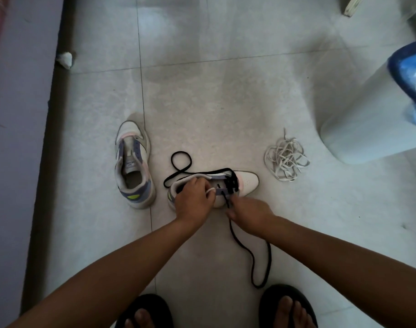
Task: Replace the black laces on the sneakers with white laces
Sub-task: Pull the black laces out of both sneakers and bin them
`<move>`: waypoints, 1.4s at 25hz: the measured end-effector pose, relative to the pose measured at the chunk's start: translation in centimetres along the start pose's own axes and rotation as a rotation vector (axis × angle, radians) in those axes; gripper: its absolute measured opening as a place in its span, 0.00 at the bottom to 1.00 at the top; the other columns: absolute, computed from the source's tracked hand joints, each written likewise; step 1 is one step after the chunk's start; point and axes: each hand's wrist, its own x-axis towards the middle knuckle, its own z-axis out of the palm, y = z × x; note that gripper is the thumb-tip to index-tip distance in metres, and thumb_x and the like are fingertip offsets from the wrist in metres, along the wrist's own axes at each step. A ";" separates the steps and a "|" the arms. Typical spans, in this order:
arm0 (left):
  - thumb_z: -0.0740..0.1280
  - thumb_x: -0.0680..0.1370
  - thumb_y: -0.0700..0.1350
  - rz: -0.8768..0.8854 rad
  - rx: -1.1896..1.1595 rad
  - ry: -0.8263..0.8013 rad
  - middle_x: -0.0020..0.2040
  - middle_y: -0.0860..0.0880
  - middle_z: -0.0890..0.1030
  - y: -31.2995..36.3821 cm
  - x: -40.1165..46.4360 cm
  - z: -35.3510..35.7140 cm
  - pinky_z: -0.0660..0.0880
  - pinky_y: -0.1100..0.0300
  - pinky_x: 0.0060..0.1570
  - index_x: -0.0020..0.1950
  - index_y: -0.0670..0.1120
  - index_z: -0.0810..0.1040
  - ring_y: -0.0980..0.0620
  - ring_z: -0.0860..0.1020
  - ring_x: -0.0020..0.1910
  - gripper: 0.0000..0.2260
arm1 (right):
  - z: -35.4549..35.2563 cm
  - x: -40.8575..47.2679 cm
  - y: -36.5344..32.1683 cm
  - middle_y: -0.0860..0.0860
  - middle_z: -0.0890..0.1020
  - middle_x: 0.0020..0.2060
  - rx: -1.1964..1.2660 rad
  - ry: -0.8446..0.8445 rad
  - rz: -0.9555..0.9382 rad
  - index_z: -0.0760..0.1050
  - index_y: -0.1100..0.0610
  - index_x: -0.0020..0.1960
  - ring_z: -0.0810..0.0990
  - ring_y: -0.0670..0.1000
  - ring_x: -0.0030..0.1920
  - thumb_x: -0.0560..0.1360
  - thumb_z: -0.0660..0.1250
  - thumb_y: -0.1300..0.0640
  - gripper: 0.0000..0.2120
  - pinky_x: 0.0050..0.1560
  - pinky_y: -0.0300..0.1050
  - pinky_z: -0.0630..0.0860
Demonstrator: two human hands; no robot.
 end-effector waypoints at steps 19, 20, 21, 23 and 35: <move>0.64 0.77 0.46 -0.044 -0.303 -0.172 0.42 0.53 0.76 -0.5 -0.4 -3.0 0.71 0.62 0.36 0.53 0.50 0.72 0.54 0.75 0.38 0.05 | -1.5 0.4 1.4 0.57 0.77 0.51 0.503 0.284 0.026 0.66 0.58 0.60 0.76 0.58 0.53 0.78 0.61 0.50 0.16 0.45 0.46 0.69; 0.65 0.77 0.47 -0.032 -0.215 -0.189 0.44 0.52 0.74 -0.7 0.1 -2.9 0.70 0.61 0.38 0.54 0.49 0.71 0.54 0.74 0.40 0.09 | -1.2 1.0 0.8 0.57 0.75 0.55 0.431 0.253 0.009 0.66 0.58 0.62 0.74 0.58 0.56 0.77 0.61 0.51 0.17 0.49 0.48 0.71; 0.67 0.76 0.47 -0.037 -0.170 -0.248 0.48 0.50 0.73 -0.7 0.3 -2.6 0.70 0.59 0.40 0.55 0.48 0.69 0.53 0.73 0.42 0.12 | -1.4 1.5 0.6 0.58 0.72 0.58 0.353 0.233 0.012 0.66 0.59 0.63 0.71 0.59 0.58 0.77 0.61 0.52 0.17 0.54 0.50 0.71; 0.68 0.74 0.49 -0.057 -0.158 -0.373 0.52 0.48 0.72 -0.4 -0.2 -1.1 0.74 0.54 0.45 0.56 0.47 0.67 0.51 0.74 0.46 0.15 | -2.0 2.6 0.9 0.59 0.69 0.60 0.286 0.186 0.047 0.68 0.59 0.62 0.68 0.60 0.61 0.77 0.61 0.54 0.16 0.59 0.52 0.69; 0.70 0.72 0.41 0.118 -0.169 -0.387 0.54 0.45 0.63 -0.2 2.4 0.3 0.64 0.64 0.61 0.61 0.48 0.78 0.45 0.64 0.60 0.18 | -4.5 3.1 1.9 0.50 0.75 0.34 0.320 0.120 -0.236 0.63 0.49 0.62 0.75 0.52 0.35 0.74 0.63 0.56 0.19 0.34 0.45 0.67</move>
